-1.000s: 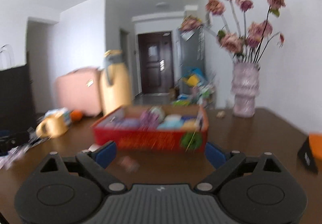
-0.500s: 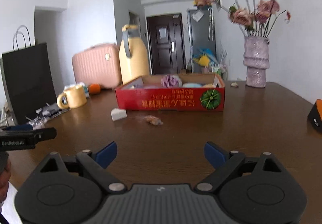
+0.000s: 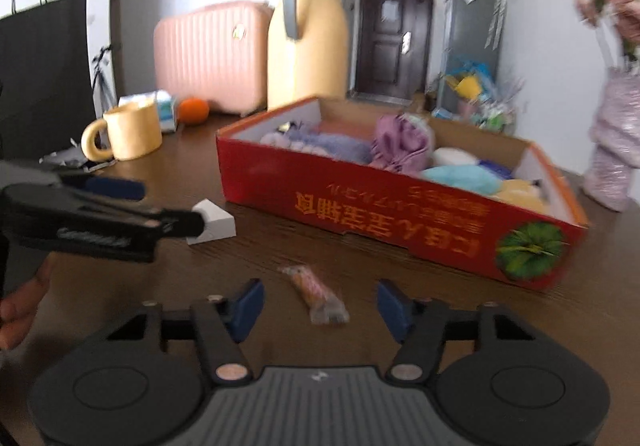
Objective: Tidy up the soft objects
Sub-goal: 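Grasp the white foam wedge with the left gripper while the right grasps the wrapped candy, then carry both held items into the box and open both grippers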
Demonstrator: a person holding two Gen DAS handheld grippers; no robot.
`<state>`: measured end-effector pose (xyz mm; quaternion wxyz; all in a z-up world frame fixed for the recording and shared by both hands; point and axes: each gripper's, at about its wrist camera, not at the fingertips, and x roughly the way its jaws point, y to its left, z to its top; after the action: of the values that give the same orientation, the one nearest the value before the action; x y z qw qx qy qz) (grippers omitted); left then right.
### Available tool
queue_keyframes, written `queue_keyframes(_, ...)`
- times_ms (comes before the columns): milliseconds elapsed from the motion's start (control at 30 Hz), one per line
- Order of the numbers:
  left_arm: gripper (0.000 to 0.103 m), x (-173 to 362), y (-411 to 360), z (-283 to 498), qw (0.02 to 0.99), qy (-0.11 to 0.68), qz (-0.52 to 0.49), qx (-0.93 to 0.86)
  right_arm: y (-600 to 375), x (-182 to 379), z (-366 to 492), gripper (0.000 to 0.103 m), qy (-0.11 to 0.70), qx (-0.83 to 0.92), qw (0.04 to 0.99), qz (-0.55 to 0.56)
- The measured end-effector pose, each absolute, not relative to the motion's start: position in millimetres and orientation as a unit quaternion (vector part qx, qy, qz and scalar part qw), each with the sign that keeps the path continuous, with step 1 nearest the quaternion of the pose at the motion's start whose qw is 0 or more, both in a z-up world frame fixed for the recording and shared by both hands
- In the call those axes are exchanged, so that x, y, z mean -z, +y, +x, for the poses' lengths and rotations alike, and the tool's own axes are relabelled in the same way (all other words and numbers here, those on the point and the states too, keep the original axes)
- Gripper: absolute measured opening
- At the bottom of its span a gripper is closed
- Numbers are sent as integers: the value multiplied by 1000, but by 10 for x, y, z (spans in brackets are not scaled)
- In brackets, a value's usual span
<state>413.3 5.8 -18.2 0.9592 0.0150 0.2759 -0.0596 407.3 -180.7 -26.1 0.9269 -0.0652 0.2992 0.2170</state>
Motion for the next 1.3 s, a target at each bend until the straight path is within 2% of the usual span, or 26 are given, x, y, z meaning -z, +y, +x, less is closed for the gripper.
queue_keyframes(67, 69, 240, 69, 4278, 955, 289, 7, 70, -1767, 293, 4212, 43, 304, -232, 921, -68)
queue_keyframes(133, 52, 291, 92, 4340, 952, 294, -9, 80, -1765, 320, 4295, 35, 306, -234, 920, -68)
queue_keyframes(167, 48, 316, 94, 4362, 951, 297, -13, 86, -1773, 337, 4327, 32, 308, -235, 920, -63)
queue_keyframes(200, 40, 340, 87, 4377, 949, 299, -13, 95, -1799, 359, 4349, 23, 310, -241, 918, -53)
queue_keyframes(233, 38, 352, 79, 4387, 948, 303, -13, 101, -1828, 386, 4370, 17, 314, -248, 916, -40)
queue_keyframes(333, 34, 351, 107, 4392, 947, 301, -25, 105, -1888, 409, 4386, 15, 317, -248, 915, -26)
queue_keyframes(1000, 29, 298, 80, 4323, 948, 303, -20, 97, -2019, 372, 4389, 13, 311, -223, 924, 11)
queue_keyframes(1133, 29, -21, 122, 3872, 957, 266, -51, 105, -2158, 143, 3964, 13, 279, -205, 938, 33)
queue_keyframes(1300, 30, -316, 123, 2859, 966, 216, -79, 118, -2403, -111, 3004, 14, 236, -199, 948, 80)
